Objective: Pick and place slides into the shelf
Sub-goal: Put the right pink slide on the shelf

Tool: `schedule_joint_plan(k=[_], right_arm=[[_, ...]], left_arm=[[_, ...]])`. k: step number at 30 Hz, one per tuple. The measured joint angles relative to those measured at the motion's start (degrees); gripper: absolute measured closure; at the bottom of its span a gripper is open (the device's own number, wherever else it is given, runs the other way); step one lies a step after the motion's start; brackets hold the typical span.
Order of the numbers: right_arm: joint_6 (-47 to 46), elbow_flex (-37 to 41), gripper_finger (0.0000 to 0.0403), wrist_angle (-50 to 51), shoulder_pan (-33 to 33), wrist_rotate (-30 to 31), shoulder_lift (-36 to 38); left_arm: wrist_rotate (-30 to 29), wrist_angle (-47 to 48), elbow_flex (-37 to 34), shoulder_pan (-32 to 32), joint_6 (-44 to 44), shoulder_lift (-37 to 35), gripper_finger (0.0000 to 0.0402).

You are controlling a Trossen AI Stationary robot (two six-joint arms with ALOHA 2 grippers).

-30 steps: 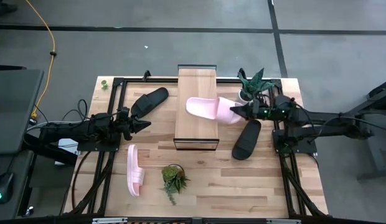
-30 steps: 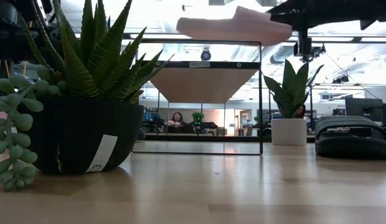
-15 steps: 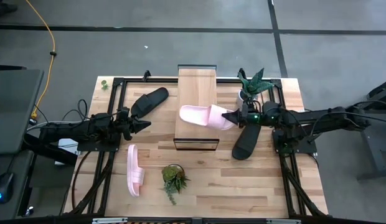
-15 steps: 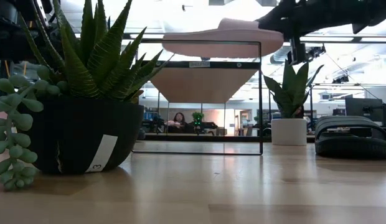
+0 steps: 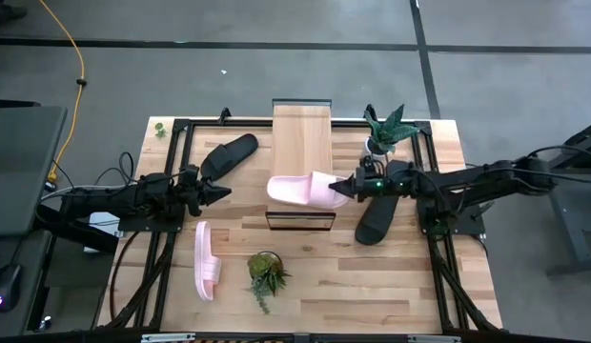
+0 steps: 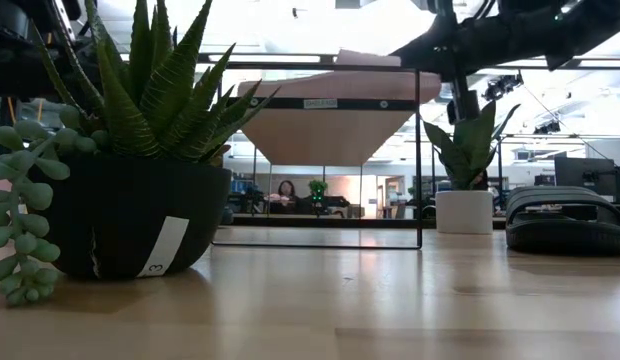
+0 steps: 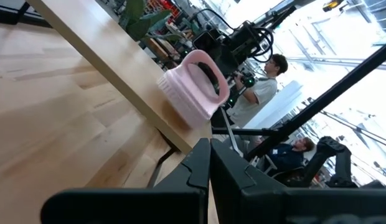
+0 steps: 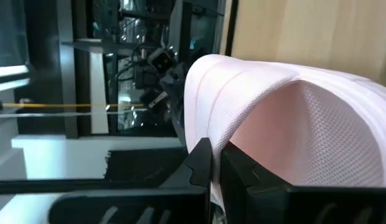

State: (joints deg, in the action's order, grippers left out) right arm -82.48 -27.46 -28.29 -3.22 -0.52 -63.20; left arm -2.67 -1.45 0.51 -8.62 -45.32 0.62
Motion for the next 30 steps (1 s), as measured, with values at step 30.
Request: schedule_joint_plan(k=[30], right_arm=[[2.0, 0.0, 0.0403, -4.8, -0.2, -3.8, -4.8]], left_arm=[[0.2, 0.2, 0.0, 0.0, 0.0, 0.0, 0.0401]])
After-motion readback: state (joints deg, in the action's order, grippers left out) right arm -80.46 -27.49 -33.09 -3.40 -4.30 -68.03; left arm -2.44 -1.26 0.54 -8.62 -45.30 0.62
